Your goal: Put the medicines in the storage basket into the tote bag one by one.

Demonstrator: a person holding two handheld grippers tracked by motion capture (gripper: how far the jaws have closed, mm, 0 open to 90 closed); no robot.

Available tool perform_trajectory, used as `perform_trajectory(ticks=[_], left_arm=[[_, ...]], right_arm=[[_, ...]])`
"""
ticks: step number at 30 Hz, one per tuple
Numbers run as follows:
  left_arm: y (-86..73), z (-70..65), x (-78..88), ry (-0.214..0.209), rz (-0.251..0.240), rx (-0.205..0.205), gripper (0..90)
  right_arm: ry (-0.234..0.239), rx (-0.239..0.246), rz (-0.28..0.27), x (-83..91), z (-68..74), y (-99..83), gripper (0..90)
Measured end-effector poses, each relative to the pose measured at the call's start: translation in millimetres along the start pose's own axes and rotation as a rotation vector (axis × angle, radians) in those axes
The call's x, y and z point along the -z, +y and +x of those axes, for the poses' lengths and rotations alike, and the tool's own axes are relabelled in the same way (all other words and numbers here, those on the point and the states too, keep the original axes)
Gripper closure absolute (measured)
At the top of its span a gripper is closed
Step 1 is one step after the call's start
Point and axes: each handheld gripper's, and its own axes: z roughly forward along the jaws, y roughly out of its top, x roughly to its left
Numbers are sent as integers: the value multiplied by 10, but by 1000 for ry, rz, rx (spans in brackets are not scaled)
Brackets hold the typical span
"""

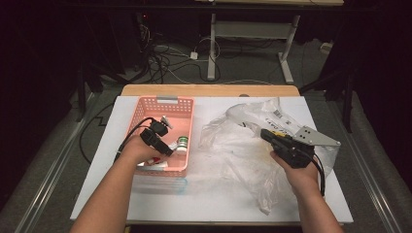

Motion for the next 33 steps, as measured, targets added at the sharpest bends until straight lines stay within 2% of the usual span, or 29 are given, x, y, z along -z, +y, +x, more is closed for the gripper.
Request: perform_trajectory(ticks=[3,6,8,18,22,26,29,33], left_arm=[[-3,-26,-3,40,8,-23,497],[-6,-24,0,47,2,-13,600],[-9,-21,-1,48,-2,-8,636],[-28,10,3,42,-38,22,655],[-30,13,14,59,-39,28,656],[-53,26,54,68,-83,49,656],[-78,41,106,83,-116,50,657],[-133,55,196,86,-196,70,657]], right_arm=[[0,2,0,-2,-1,-3,900],[0,6,0,-2,3,-5,900],[0,3,3,-2,6,-7,900],[-1,0,7,-1,11,-11,900],[-1,5,2,3,4,-6,900],[-1,3,1,7,5,-3,900],[-2,1,1,8,9,-5,900],[0,4,1,11,14,-3,900]])
